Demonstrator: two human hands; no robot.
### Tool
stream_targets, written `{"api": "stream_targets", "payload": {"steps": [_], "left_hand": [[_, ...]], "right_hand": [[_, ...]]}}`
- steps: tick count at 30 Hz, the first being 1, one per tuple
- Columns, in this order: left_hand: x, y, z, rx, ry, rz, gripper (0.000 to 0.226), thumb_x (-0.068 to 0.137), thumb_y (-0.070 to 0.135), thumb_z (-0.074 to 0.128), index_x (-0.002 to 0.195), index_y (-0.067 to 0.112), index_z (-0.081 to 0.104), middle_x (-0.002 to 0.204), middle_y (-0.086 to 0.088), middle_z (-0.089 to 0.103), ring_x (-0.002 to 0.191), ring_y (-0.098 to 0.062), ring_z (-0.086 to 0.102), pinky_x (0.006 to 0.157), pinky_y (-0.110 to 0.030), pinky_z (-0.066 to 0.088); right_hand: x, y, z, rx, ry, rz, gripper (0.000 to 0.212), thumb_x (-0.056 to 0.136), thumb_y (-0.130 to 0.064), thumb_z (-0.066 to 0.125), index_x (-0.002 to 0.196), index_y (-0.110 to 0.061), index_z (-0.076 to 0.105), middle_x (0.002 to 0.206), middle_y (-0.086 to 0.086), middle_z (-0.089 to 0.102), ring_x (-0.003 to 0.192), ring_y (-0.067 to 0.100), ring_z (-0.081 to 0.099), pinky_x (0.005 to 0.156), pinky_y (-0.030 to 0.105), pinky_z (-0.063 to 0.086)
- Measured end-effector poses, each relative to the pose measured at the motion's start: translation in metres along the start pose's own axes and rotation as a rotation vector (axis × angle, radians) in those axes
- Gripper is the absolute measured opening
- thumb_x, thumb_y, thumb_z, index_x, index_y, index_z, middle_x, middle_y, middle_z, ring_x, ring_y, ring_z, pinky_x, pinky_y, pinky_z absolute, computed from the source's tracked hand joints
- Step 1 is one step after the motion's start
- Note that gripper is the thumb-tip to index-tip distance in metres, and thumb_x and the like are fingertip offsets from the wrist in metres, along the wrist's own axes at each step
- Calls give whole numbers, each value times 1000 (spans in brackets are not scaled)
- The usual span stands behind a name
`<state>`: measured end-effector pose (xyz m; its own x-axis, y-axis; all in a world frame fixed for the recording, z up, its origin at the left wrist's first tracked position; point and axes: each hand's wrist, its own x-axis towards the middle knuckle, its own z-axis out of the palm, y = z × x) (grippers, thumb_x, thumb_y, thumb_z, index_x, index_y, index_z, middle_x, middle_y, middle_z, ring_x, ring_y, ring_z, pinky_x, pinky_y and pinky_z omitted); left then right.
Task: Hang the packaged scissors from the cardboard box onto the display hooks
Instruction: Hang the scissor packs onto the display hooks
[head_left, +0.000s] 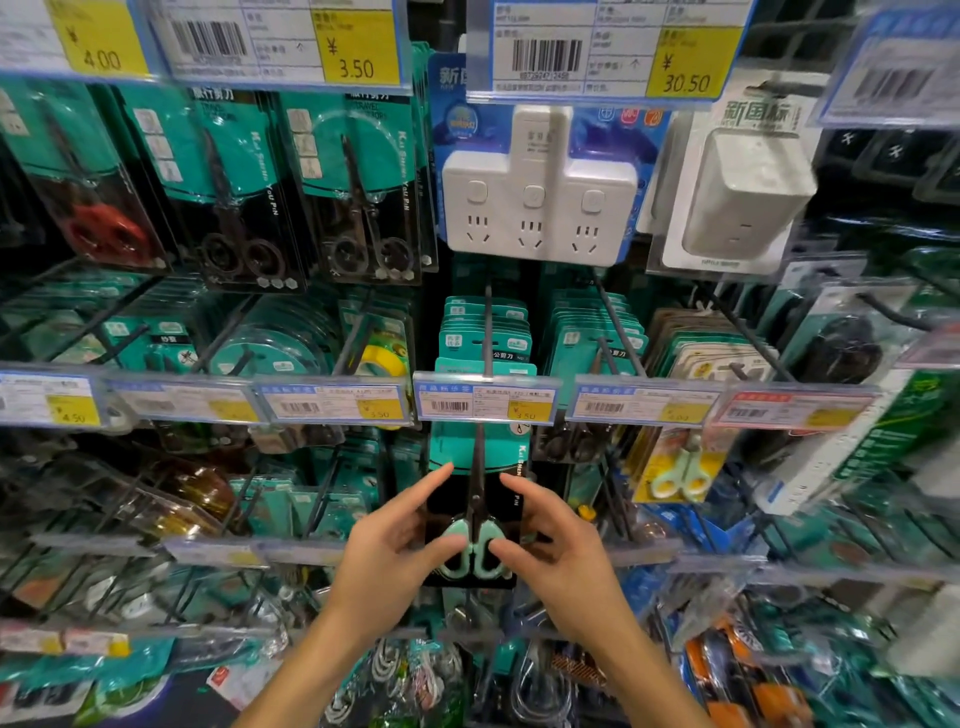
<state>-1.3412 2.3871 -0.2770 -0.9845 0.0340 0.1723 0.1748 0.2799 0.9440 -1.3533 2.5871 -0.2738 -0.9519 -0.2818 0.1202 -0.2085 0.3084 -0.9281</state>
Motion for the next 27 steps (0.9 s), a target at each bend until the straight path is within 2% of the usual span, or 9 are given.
{"api": "stream_targets", "payload": {"steps": [3,5,11,14,19,21,23,25,27], "left_hand": [[6,-8,-1,14,11,5,66,77,19,75,130,52,51,131,12,63,119,-7,60,99,-32,52],[14,-8,-3,32,3,3,66,78,16,76,129,50,52,120,24,66,110,-2,64,93,-23,53],[32,-6,-3,118,-28,21,65,80,5,75,127,42,50,96,54,54,94,15,63,82,-5,48],[41,-11,-6,114,-47,-18,66,82,5,74,130,43,50,95,46,62,96,8,66,84,-11,52],[52,-18,-8,93,-43,-40,69,83,8,74,132,51,51,111,15,71,95,-11,67,99,-38,51],[58,-23,-10,98,-75,-45,67,85,14,73,134,52,48,99,3,68,94,-14,61,101,-44,48],[64,-25,-12,138,-104,-49,65,87,18,71,134,54,45,94,-1,49,86,-11,50,98,-37,47],[70,-25,-11,132,-81,-56,62,87,13,71,131,49,48,99,4,55,83,0,55,94,-21,46],[75,-21,-9,102,-54,-74,60,85,5,70,131,36,46,115,20,56,95,8,60,92,-10,46]], "right_hand": [[9,6,3,11,50,24,54,86,-22,73,124,-54,52,114,-35,59,104,-8,56,80,8,47],[17,10,6,16,91,7,54,85,-18,75,125,-49,55,110,-20,65,101,4,61,83,17,51],[32,19,9,84,114,6,47,89,-18,71,128,-40,57,99,-2,71,93,13,66,84,31,55],[38,21,8,80,118,2,46,89,-17,70,129,-37,57,97,-4,72,91,9,68,82,26,56],[49,22,10,71,148,15,49,90,-13,68,129,-39,54,85,-7,72,85,2,68,78,14,52],[53,22,13,66,171,22,51,90,-13,67,128,-42,51,81,-9,69,82,0,68,77,12,51],[57,23,15,66,189,23,51,91,-13,66,124,-48,50,80,-10,66,81,0,68,76,14,53],[61,23,16,75,199,32,49,91,-14,66,125,-47,51,86,-9,66,85,-1,67,77,16,54],[66,25,16,71,206,43,46,91,-16,67,129,-38,54,99,-9,67,91,-2,65,80,17,54]]}}
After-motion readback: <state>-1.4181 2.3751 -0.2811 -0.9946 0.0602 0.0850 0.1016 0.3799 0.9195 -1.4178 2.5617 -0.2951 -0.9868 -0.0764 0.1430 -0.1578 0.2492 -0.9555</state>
